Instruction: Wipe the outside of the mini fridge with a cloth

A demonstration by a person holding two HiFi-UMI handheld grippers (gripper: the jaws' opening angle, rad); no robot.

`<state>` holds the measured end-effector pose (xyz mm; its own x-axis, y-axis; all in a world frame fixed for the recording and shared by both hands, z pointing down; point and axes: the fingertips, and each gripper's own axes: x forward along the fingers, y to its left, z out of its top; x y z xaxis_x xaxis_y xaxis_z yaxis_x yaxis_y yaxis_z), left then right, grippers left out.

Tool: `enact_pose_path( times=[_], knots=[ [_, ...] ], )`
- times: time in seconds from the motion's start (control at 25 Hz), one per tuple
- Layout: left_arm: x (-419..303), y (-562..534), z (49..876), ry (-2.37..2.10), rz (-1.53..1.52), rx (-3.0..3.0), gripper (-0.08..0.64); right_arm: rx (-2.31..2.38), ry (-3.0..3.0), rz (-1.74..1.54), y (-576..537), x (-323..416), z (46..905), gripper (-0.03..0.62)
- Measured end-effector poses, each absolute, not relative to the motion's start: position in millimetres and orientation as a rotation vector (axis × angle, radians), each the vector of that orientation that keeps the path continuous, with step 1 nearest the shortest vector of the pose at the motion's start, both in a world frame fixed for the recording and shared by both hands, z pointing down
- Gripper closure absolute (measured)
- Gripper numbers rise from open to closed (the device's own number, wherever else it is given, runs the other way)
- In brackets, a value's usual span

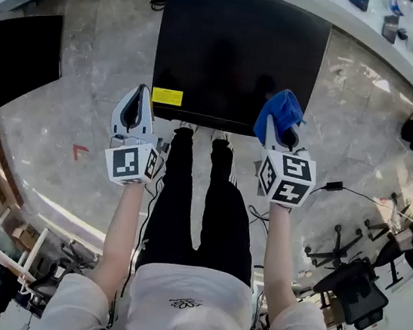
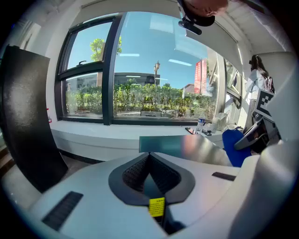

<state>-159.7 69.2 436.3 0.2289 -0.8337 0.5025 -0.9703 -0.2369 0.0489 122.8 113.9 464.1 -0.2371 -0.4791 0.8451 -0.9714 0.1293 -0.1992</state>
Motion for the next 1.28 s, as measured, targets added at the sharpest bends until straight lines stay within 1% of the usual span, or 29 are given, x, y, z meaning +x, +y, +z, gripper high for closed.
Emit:
enact_pose_path(
  times=[0.16,0.32,0.44,0.56,0.88,1.12,1.28],
  knots=[
    [-166.0,77.0,434.1,-1.680,0.530,2.136,0.555,1.229,-1.942,1.119,112.4,26.9,463.0,0.512],
    [-188.7,85.8,434.9,-1.720,0.498,2.076,0.555,1.055,-2.060,1.148,117.4,-67.4,463.5,0.512],
    [-206.4,89.2,438.1,-1.744,0.498,2.047,0.555,0.971,-2.097,1.191,118.0,-116.6,471.0,0.512],
    [-221.0,92.3,441.0,-1.767,0.507,2.019,0.555,0.924,-2.095,1.251,119.0,-146.7,483.4,0.512],
    [-244.1,97.5,446.7,-1.790,0.515,1.988,0.555,0.865,-2.033,1.216,123.8,-174.1,521.8,0.512],
    [-237.0,95.0,450.5,-1.766,0.503,1.990,0.555,0.853,-2.005,1.103,125.1,-159.0,532.7,0.512],
    [-212.8,90.3,457.1,-1.704,0.515,2.026,0.555,0.878,-1.974,1.111,131.6,-131.5,537.7,0.512]
  ],
)
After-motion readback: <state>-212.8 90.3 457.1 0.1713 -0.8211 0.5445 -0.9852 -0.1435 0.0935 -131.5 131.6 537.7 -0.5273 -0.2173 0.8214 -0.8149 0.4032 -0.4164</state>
